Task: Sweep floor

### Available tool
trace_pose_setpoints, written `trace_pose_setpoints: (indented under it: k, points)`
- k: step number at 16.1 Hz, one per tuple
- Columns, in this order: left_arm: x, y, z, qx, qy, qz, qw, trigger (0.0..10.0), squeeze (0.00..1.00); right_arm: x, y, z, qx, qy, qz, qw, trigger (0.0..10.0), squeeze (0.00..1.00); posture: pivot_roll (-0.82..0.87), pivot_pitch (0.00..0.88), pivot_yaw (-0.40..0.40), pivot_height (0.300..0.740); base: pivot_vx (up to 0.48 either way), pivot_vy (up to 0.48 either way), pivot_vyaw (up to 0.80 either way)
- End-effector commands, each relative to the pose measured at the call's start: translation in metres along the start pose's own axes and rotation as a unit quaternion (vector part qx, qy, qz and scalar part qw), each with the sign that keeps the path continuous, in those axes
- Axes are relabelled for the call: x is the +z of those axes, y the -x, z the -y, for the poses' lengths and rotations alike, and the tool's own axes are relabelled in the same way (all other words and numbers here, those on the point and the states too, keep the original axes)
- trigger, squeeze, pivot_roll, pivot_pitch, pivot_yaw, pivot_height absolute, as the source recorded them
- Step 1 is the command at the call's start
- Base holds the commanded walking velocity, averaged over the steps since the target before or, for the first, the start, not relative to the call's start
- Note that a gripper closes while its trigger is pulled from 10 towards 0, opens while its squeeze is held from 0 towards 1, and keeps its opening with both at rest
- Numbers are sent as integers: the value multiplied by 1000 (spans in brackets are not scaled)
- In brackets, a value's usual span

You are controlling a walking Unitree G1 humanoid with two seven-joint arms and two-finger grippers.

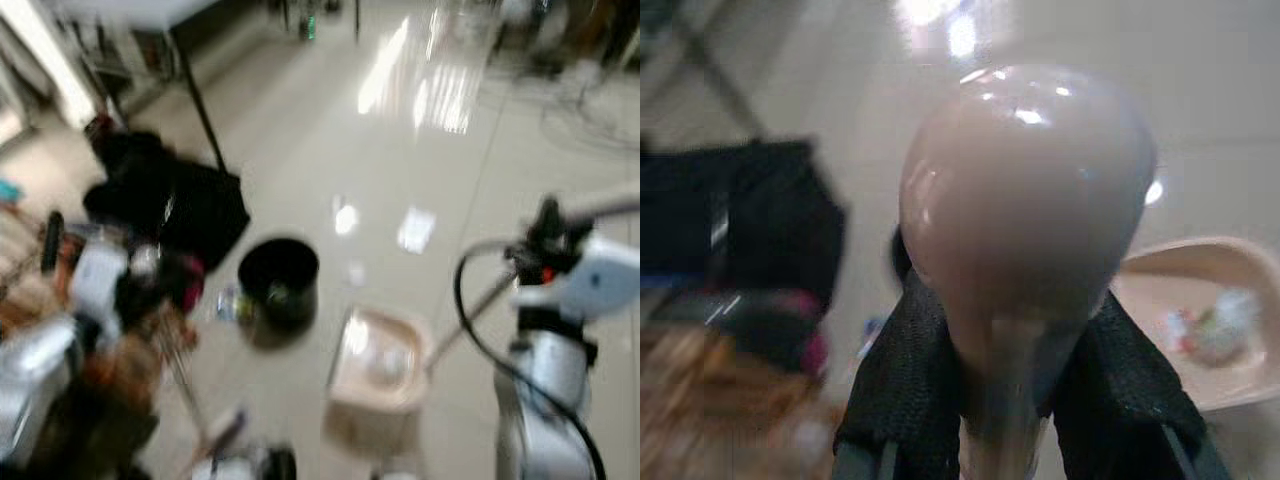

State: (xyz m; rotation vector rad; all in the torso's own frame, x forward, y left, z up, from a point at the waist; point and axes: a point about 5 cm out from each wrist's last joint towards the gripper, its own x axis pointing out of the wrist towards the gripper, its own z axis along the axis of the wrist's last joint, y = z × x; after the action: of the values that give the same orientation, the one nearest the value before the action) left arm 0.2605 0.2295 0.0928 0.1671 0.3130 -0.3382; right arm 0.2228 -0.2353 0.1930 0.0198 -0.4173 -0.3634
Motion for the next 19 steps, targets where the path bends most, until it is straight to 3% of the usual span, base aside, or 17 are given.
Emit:
trace_pose_setpoints:
  k: [1,6,11,19]
  points:
    - [3,3,-8,33,-21,6,999,10000,0,16,-3,2,3,-5,27,1000,10000,0,-41,143,134,740,0,0,0]
    - [1,-5,12,45,10,27,999,10000,0,26,-14,-5,28,-28,-11,999,10000,0,-50,125,111,740,0,0,0]
    - [-3,-6,25,46,-6,33,998,10000,0,40,-27,-20,75,-40,-39,996,10000,0,-70,115,50,740,0,0,0]
    - [18,-14,28,66,-11,86,994,10000,0,69,-56,-42,135,-56,-50,988,10000,0,-128,121,-100,740,0,0,0]
